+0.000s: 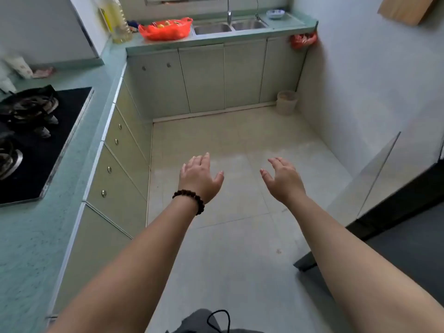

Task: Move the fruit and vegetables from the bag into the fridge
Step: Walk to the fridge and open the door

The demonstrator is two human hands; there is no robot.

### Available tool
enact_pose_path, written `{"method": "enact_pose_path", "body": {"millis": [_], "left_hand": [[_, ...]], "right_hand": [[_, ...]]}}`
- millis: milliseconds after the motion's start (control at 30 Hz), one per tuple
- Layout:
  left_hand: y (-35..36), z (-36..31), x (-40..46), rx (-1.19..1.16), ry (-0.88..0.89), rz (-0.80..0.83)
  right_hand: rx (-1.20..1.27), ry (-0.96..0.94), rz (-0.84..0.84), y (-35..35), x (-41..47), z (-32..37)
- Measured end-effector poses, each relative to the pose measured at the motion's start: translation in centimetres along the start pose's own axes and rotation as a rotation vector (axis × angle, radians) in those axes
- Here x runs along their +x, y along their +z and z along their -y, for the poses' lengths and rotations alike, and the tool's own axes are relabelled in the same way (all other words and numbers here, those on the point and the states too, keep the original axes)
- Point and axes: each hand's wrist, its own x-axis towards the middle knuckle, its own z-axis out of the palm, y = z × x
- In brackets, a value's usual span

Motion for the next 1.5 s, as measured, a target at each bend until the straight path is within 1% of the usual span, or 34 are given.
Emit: {"method": "enact_pose_path", "body": {"millis": [167, 367, 600, 767, 900, 1067, 1267, 1400, 1500], "left_hand": [[1.3, 0.6, 2.3, 0.022, -0.017, 0.018], [2.9, 1.7, 8.3, 0.014, -0.030, 0.060], [3.9, 2.9, 22.5, -0.005, 0.020, 0.065], [3.6, 2.6, 33.8, -0.009, 0.099, 0.099], [3.7, 1.4, 41.2, 0.012, 0.160, 0.134], [5.5, -2.0, 48.0, -0.019, 0.246, 0.193], [9.4, -7.7, 55.4, 0.001, 0.362, 0.262], [12.7, -13.7, 61.0, -0.004, 0.447, 0.278], [14.8, -19.7, 65.9, -0.016, 0.502, 0.290]], "right_hand": [[-0.003, 0.033, 0.029, 1.2, 2.0, -1.5], [0.030, 0.060, 0.047, 3.2, 7.5, -2.6], [0.008, 0.119, 0.013, 4.5, 19.7, -3.0], [0.000, 0.197, -0.054, 3.1, 29.5, -2.9], [0.012, 0.265, -0.125, 2.1, 34.8, -3.1], [0.018, 0.362, -0.173, 1.4, 39.2, -5.5], [0.038, 0.484, -0.245, 0.6, 44.1, -10.1], [0.070, 0.550, -0.307, -0.6, 48.4, -14.8], [0.081, 0.600, -0.381, -3.0, 52.1, -19.4]]}}
